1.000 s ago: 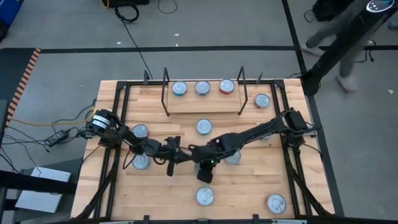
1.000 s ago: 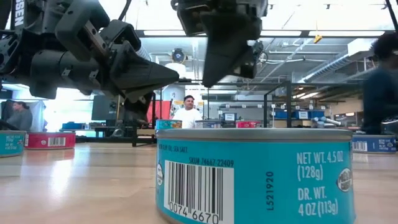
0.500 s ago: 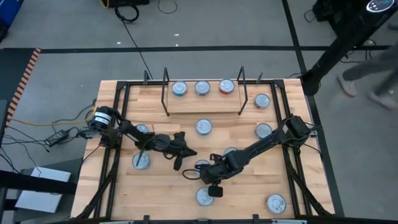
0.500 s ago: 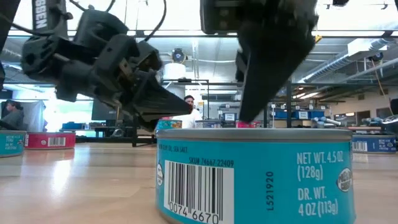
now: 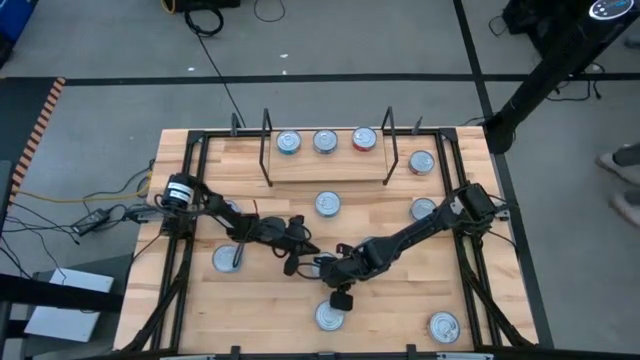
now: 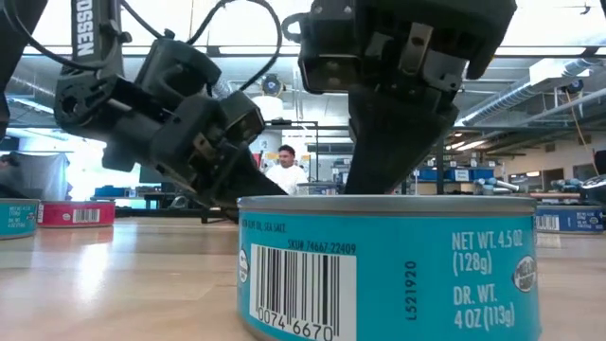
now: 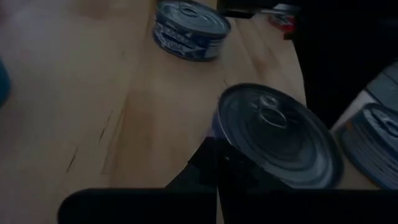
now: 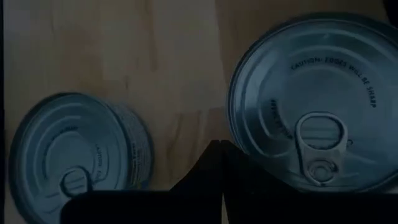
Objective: Stack canned seafood by type on shelf
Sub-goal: Put the center blue tuna can on the shelf aligned with the other tuna can
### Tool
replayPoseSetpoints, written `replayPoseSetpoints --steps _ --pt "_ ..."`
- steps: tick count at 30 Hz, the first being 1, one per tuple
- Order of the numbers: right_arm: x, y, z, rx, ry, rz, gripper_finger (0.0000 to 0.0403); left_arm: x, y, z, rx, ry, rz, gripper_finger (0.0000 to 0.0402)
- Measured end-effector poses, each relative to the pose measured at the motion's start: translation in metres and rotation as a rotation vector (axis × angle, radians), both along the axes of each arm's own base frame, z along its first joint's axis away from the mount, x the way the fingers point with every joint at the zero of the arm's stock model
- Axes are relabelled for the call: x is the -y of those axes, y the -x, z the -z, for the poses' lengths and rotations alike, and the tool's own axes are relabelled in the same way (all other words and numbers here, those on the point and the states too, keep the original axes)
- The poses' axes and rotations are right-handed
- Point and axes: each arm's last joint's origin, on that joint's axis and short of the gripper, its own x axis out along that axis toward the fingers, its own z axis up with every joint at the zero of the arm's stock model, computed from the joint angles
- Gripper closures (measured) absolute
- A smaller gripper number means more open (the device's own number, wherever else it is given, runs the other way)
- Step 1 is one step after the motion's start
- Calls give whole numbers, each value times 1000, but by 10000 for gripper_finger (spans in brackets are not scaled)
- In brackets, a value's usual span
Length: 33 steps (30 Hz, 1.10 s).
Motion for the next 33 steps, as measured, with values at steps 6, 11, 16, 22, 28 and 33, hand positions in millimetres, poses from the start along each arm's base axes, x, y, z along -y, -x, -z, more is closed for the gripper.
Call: replayPoseSetpoints --steps 6,11,16,22,28,33 --pt "4 -2 1 2 -6 50 397 1 -12 -2 1 -9 -2 401" --pt "7 -7 -9 14 -33 97 398 1 -12 -1 -8 -9 -2 401" --pt "10 -13 -28 46 -84 179 398 3 -11 0 -21 -4 17 401" --pt "21 -15 -48 73 -119 303 398 3 -10 2 -41 2 47 401" --pt "32 -16 -52 72 -133 364 398 4 -8 3 -45 -5 72 401" --pt "41 -14 -51 42 -95 410 397 6 -8 3 -42 8 122 401"
